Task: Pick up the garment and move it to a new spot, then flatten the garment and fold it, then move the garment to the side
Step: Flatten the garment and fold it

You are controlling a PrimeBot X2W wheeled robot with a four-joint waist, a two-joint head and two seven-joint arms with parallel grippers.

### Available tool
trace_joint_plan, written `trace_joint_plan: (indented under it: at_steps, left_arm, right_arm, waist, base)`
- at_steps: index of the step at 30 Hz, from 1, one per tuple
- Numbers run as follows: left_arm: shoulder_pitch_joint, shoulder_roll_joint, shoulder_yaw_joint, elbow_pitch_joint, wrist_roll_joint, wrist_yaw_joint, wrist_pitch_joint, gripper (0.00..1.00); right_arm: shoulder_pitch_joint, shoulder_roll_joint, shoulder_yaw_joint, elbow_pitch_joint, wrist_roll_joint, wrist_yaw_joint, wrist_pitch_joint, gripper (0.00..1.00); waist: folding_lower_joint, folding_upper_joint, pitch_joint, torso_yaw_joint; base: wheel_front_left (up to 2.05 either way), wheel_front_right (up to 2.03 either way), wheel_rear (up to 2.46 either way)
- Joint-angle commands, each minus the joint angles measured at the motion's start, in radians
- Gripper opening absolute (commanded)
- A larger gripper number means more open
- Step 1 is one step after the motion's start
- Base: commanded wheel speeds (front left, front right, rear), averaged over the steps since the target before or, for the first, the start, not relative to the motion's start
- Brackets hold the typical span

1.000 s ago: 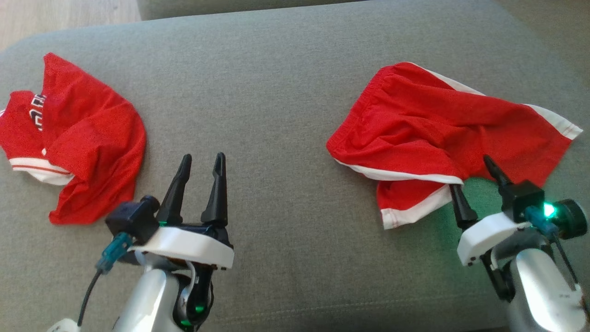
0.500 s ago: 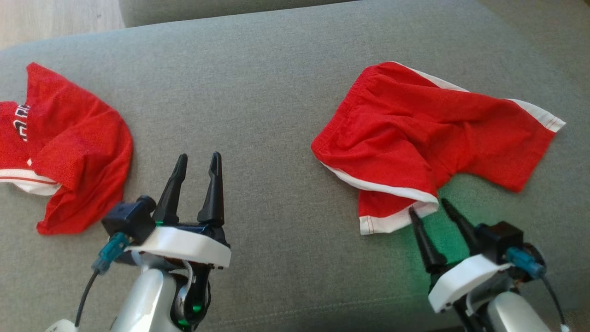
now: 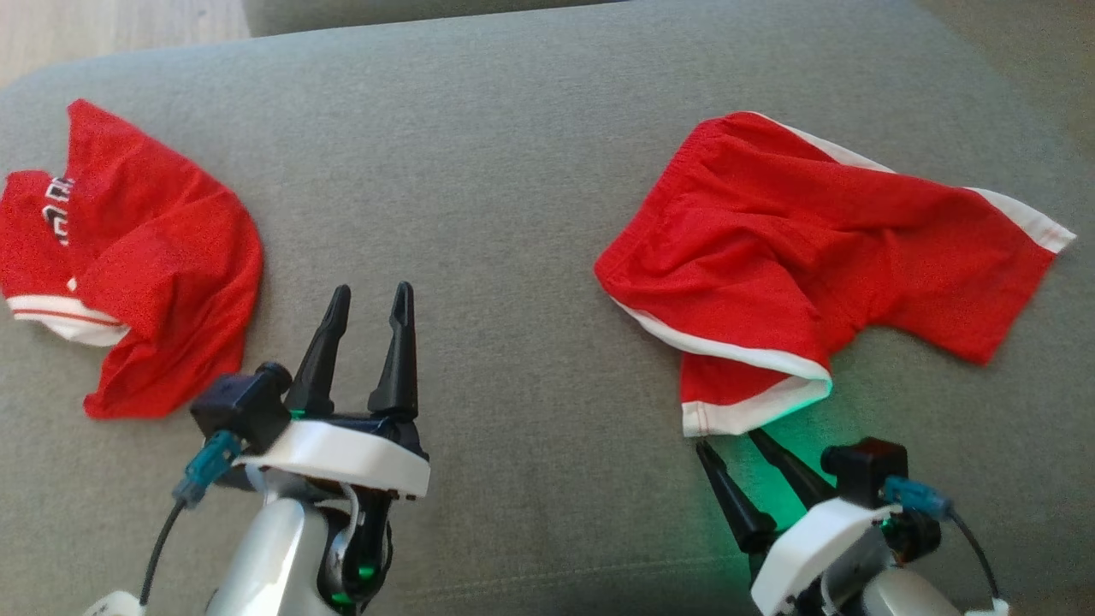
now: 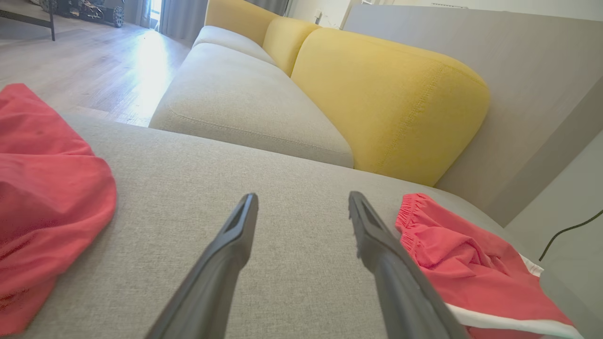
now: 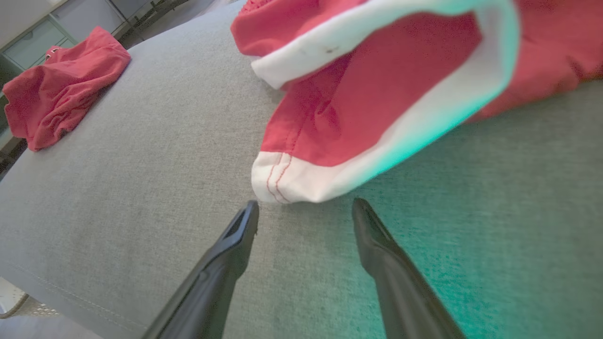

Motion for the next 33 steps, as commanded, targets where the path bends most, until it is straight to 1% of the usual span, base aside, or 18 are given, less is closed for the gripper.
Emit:
trace_joint_plan:
  at_steps: [1, 4, 12, 24, 25, 26, 28, 33]
  left_arm:
    - [-0.036, 0.004, 0.025, -0.029, 0.006, 0.002, -0.012, 1.00]
    - [-0.039, 0.004, 0.022, -0.030, 0.003, 0.003, -0.012, 1.00]
    - [-0.037, 0.004, 0.018, -0.032, -0.003, 0.006, -0.012, 1.00]
    - [-0.040, 0.004, 0.016, -0.035, -0.008, 0.011, -0.012, 1.00]
    - [-0.039, 0.004, 0.017, -0.036, -0.008, 0.011, -0.012, 1.00]
    - [-0.039, 0.004, 0.018, -0.037, -0.007, 0.012, -0.012, 1.00]
    - [-0.039, 0.004, 0.020, -0.038, -0.007, 0.012, -0.012, 1.00]
    - [-0.039, 0.004, 0.022, -0.038, -0.007, 0.013, -0.012, 1.00]
  right_arm:
    - [-0.046, -0.005, 0.024, -0.018, 0.019, 0.007, -0.002, 1.00]
    - [-0.065, 0.001, 0.028, 0.006, 0.056, 0.007, -0.004, 1.00]
    - [-0.091, 0.008, 0.020, 0.062, 0.102, 0.007, -0.015, 1.00]
    - [-0.114, 0.005, 0.048, 0.099, 0.126, 0.007, -0.027, 1.00]
    - [-0.116, 0.005, 0.049, 0.102, 0.127, 0.007, -0.027, 0.75]
    - [-0.118, 0.003, 0.049, 0.105, 0.128, 0.007, -0.028, 0.44]
    - [-0.122, -0.005, 0.047, 0.112, 0.118, 0.007, -0.030, 0.00]
    - [-0.124, -0.033, 0.028, 0.134, 0.072, 0.007, -0.028, 0.00]
  waist:
    - [0.0000, 0.0000, 0.002, 0.012]
    - [0.0000, 0.0000, 0.005, 0.032]
    - [0.0000, 0.0000, 0.019, 0.070]
    - [0.0000, 0.0000, 0.022, 0.085]
    - [0.0000, 0.0000, 0.022, 0.084]
    - [0.0000, 0.0000, 0.022, 0.083]
    - [0.0000, 0.0000, 0.024, 0.081]
    - [0.0000, 0.0000, 0.022, 0.072]
  base:
    - [0.00, 0.00, 0.00]
    - [0.00, 0.00, 0.00]
    - [0.00, 0.00, 0.00]
    - [0.00, 0.00, 0.00]
    - [0.00, 0.00, 0.00]
    - [0.00, 0.00, 0.00]
    - [0.00, 0.00, 0.00]
    - [0.00, 0.00, 0.00]
